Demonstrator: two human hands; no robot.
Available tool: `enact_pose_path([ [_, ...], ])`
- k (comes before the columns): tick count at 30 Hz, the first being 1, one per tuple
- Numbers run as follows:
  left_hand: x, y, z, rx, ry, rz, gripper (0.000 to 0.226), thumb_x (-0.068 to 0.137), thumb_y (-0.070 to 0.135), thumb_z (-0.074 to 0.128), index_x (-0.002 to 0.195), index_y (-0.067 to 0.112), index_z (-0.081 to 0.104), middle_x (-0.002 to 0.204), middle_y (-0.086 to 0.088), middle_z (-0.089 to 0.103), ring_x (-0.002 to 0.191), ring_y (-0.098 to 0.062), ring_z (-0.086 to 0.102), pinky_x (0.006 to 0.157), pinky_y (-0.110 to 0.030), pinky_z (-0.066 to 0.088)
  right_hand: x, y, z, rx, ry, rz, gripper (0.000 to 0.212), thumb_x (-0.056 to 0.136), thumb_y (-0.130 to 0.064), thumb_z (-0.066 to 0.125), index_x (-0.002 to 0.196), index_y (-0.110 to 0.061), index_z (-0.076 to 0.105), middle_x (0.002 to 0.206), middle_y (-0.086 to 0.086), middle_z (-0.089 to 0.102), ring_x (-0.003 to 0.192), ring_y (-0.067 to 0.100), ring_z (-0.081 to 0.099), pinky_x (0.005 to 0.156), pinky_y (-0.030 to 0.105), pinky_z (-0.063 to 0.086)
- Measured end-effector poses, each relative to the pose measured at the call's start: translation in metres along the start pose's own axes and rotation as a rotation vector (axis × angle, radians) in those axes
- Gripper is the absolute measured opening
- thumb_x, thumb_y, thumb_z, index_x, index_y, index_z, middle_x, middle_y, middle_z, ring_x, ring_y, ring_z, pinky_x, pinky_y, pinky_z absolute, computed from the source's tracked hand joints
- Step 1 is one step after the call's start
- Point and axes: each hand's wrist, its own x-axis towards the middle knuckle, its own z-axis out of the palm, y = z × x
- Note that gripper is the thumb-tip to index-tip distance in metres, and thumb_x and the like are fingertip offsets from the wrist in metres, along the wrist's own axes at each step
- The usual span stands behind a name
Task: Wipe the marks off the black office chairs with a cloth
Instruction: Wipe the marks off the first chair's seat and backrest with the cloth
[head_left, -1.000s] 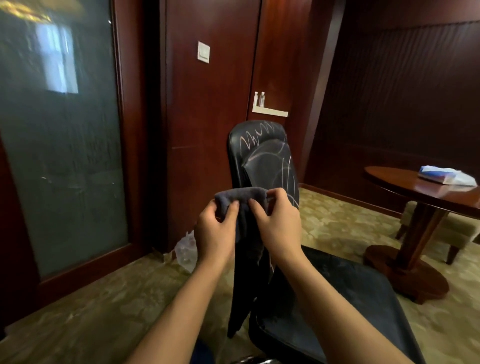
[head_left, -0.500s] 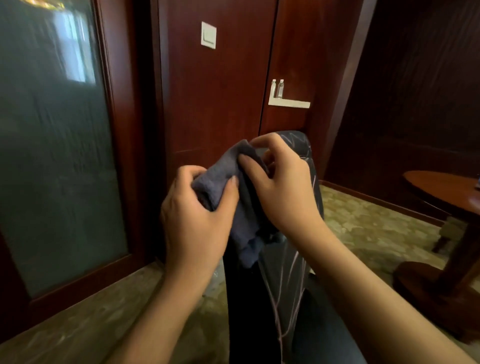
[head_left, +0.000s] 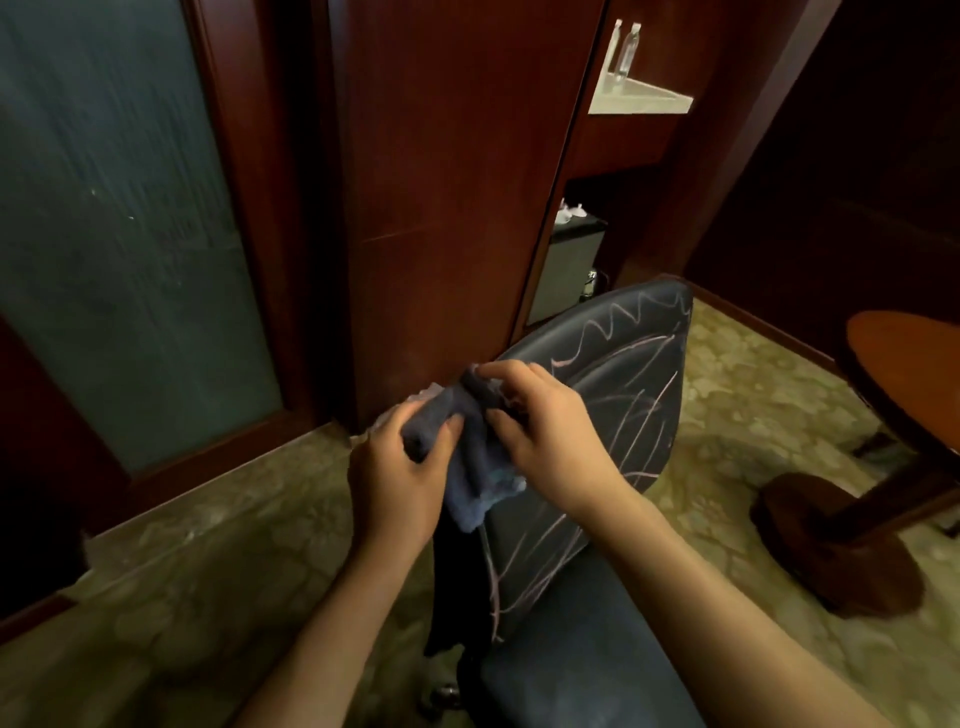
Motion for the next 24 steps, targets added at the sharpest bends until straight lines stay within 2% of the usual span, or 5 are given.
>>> enact_pose_path([
  [6,0.055,0.043,0.013,0.301,-0.163,-0.174,0.029,0.088,0.050,0.065,0.094,0.021,0.067,0.093,-0.010,0.072,0.092,-0.034,0.065,0.075,-0.039,0.054,0.037,0.017,-0.022,-0.008,0.030,0.038,0.044,0.086,-0.003,0.062,0.127,-0.016,0.056,0.114,0.008,0.064,0.102,0.029,0.062,0.087,0.042,0.050],
  [12,0.061,0.051,0.043,0.314,-0.053,-0.141,0.049,0.099,0.049,0.050,0.140,0.023,0.046,0.124,-0.013,0.063,0.116,-0.035,0.055,0.077,-0.026,0.034,0.075,0.051,-0.017,-0.041,0.057,0.037,0.053,0.090,-0.005,0.058,0.139,-0.021,0.050,0.116,0.007,0.062,0.104,0.027,0.061,0.091,0.040,0.049],
  [14,0.069,0.048,0.053,0.396,-0.025,-0.055,0.049,0.101,0.048,0.044,0.146,0.027,0.042,0.121,-0.015,0.065,0.110,-0.035,0.060,0.077,-0.031,0.036,0.084,0.060,-0.013,-0.079,0.055,0.026,0.047,0.093,-0.007,0.054,0.138,-0.022,0.053,0.111,0.007,0.059,0.097,0.029,0.061,0.085,0.041,0.050],
  [19,0.116,0.029,0.083,0.386,-0.024,0.153,0.031,0.101,0.045,0.048,0.125,0.028,0.061,0.096,-0.011,0.074,0.087,-0.035,0.068,0.063,-0.034,0.042,0.106,0.095,-0.016,-0.220,0.090,-0.006,0.025,0.093,-0.012,0.054,0.113,-0.014,0.069,0.091,0.007,0.050,0.072,0.033,0.058,0.064,0.041,0.051],
  [24,0.167,0.018,0.131,0.019,-0.139,0.057,0.016,0.093,0.046,0.053,0.094,0.034,0.062,0.089,0.006,0.071,0.084,-0.020,0.068,0.072,-0.044,0.056,0.142,0.125,-0.030,-0.205,0.175,0.129,0.020,0.093,-0.011,0.059,0.107,-0.010,0.073,0.093,0.010,0.058,0.081,0.028,0.061,0.075,0.031,0.046],
])
